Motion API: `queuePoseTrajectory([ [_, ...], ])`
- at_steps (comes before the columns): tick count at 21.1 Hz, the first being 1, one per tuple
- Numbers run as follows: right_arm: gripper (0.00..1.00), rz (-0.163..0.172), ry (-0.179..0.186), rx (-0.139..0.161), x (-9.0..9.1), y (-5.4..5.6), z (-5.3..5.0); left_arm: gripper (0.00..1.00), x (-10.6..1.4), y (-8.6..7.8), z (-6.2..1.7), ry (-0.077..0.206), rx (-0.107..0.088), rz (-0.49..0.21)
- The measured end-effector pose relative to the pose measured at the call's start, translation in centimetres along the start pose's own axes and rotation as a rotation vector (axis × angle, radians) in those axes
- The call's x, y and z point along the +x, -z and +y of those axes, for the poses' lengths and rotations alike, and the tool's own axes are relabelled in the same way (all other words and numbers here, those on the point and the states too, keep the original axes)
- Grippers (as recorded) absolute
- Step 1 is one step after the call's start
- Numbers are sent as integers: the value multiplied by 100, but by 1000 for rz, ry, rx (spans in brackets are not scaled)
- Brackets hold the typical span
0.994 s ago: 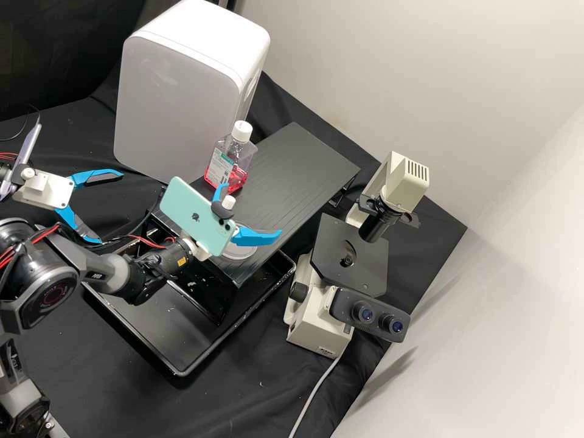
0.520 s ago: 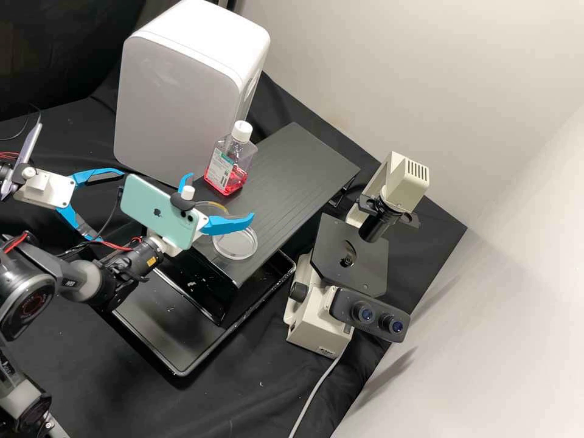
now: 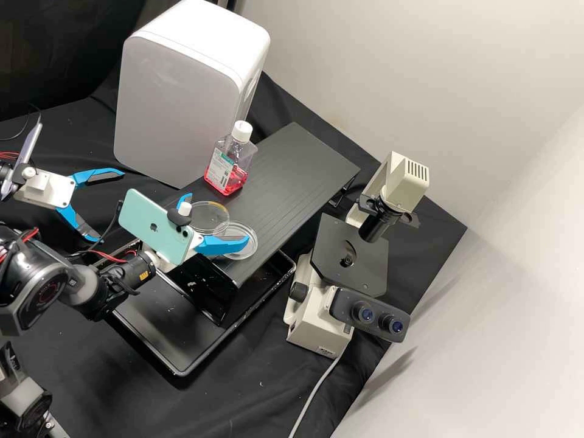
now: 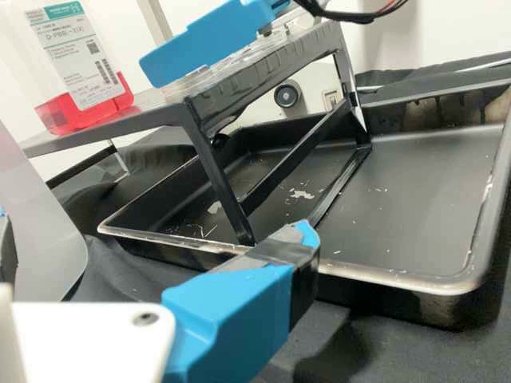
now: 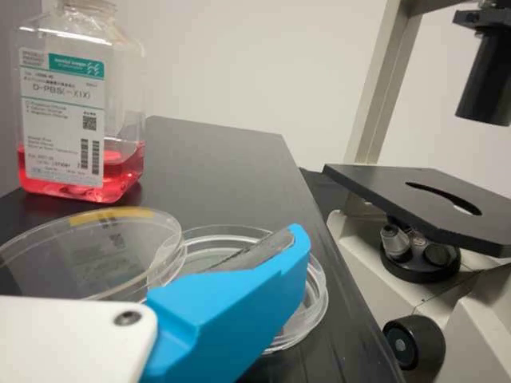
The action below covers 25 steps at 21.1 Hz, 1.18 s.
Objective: Place the lid on the petri dish
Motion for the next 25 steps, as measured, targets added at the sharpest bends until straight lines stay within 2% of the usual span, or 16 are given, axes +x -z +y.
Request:
queuePoseTrajectory([
  [3, 100, 4, -12, -21, 5, 6, -23, 100, 0, 0, 0, 0, 0, 0],
  [6, 100, -1, -17, -23, 1, 30, -55, 100, 0, 0, 0, 0, 0, 0],
  [9, 100, 1, -23, -50, -5, 57, -78, 100, 0, 0, 0, 0, 0, 0],
  [16, 100, 11, -20, -48, -8, 92, -99, 100, 0, 0, 0, 0, -2, 0],
  [18, 100, 19, -10, -49, -11, 112, -126, 100, 0, 0, 0, 0, -2, 0],
  [20, 100, 13, 5, -51, -8, 102, -156, 100, 0, 0, 0, 0, -2, 0],
  [25, 100, 13, 5, -51, -8, 103, -156, 100, 0, 0, 0, 0, -2, 0],
])
